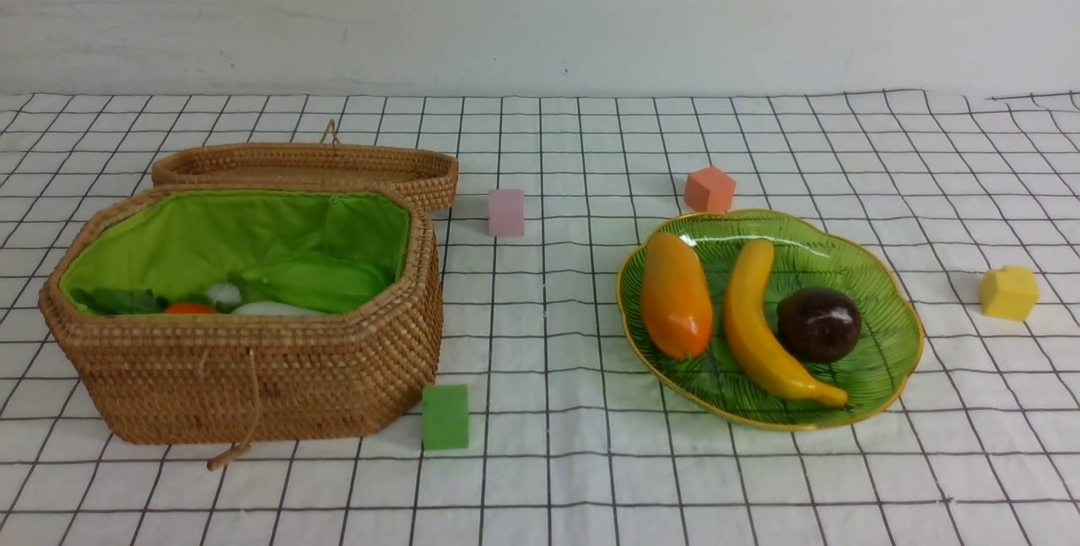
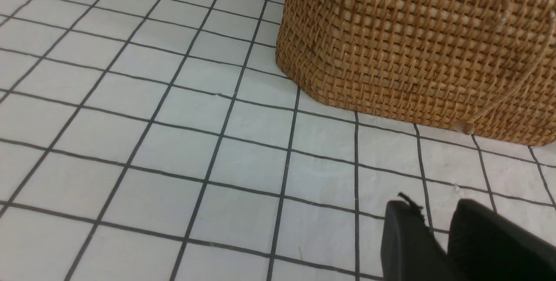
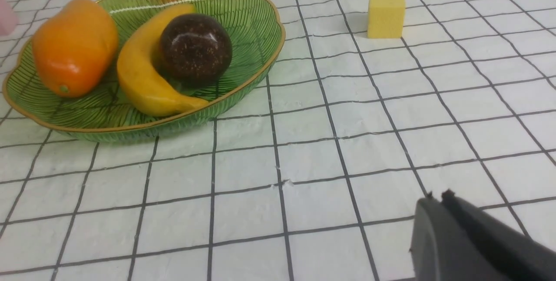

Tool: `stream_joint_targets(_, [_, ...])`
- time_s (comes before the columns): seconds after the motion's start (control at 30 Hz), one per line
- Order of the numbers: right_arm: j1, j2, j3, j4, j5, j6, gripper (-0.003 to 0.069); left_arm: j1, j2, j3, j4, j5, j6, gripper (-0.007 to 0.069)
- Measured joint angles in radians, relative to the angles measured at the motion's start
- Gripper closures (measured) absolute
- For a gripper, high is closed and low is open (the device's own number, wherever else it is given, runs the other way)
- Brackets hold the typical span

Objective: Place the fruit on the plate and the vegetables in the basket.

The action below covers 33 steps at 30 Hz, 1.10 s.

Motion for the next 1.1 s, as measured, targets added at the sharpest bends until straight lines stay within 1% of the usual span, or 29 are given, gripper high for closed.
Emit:
stream_joint_targets(0.33, [0.000,0.000,0.000,0.000,0.000,0.000,0.0638,-0.002,0.000,0.000,0.000,0.000,0.000,0.0472])
stream_joint_targets(0.53, [0.000,0.000,0.000,0.000,0.000,0.000,0.0634,-0.056,0.000,0.000,0.000,0.000,0.000,0.0472])
stream_joint_targets(1.1, [0.000,0.000,0.000,-0.002,0.000,-0.004,0.0615,-0.055,0.000,0.000,0.000,0.000,0.000,0.0462])
